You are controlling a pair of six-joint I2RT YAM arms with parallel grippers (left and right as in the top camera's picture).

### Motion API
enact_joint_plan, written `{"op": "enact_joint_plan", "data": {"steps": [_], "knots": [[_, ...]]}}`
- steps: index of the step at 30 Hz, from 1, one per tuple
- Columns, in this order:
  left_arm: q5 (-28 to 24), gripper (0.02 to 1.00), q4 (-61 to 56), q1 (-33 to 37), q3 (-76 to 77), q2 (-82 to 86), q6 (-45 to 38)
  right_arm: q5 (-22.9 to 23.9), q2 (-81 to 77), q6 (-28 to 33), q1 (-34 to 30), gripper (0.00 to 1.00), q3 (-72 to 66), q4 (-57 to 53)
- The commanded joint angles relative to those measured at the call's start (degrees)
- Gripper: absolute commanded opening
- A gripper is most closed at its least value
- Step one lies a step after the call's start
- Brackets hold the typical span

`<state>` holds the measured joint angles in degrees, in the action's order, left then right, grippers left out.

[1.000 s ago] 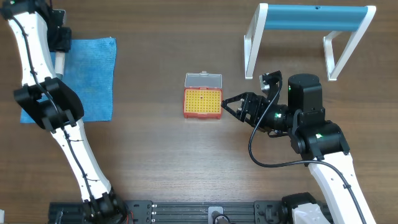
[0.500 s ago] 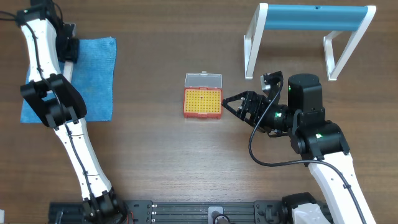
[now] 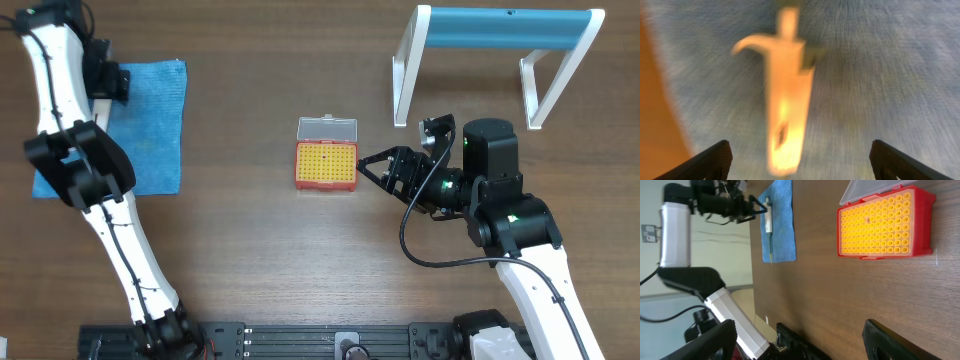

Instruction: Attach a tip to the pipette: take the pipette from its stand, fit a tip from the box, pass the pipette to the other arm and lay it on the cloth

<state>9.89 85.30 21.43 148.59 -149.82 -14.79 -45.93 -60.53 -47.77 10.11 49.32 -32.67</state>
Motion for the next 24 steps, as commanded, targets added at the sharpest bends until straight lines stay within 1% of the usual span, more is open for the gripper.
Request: {"op": "enact_joint_plan", "data": {"steps": [1,4,6,9,13,15,17,18,19,20,24], "knots": [[0.2,0.890,7.2,-3.4,3.0,13.4,1.6,3.6,0.3,-0.6,-0.2,0.818,0.6,0.3],[-1.1,0.890,12.1,-6.4,2.9,19.7,3.1,8.7,0.4,3.2,-0.2,0.820,0.6,0.3],[-2.7,0.890,12.0,-7.9,2.7,23.6,3.8,12.8,0.7,5.5,-0.2,0.818,0.6,-0.2],[-7.5,0.890,12.1,-10.0,2.7,30.7,4.1,21.1,2.5,7.5,-0.2,0.818,0.6,-3.0],[-9.6,0.890,12.0,-11.8,1.6,41.5,6.0,26.3,7.1,10.8,-0.2,0.818,0.6,-5.2],[-11.6,0.890,12.1,-11.8,-2.3,48.0,7.3,27.6,11.0,14.3,-0.2,0.818,0.6,-5.3],[-15.6,0.890,12.0,-11.8,-10.5,56.8,7.3,27.6,15.6,20.4,-0.2,0.818,0.6,-5.6],[-18.7,0.890,12.0,-11.8,-16.7,62.3,7.3,27.6,18.0,24.0,-0.2,0.820,0.6,-6.8],[-20.8,0.890,12.0,-11.8,-21.2,66.2,7.7,28.4,19.8,26.6,-0.2,0.820,0.6,-8.2],[-22.4,0.890,12.0,-11.8,-27.2,71.2,9.0,30.7,22.0,28.4,-0.2,0.818,0.6,-10.0],[-22.3,0.893,9.1,-11.8,-47.9,89.4,16.2,38.5,30.2,30.8,-0.2,0.818,0.6,-16.4]]}}
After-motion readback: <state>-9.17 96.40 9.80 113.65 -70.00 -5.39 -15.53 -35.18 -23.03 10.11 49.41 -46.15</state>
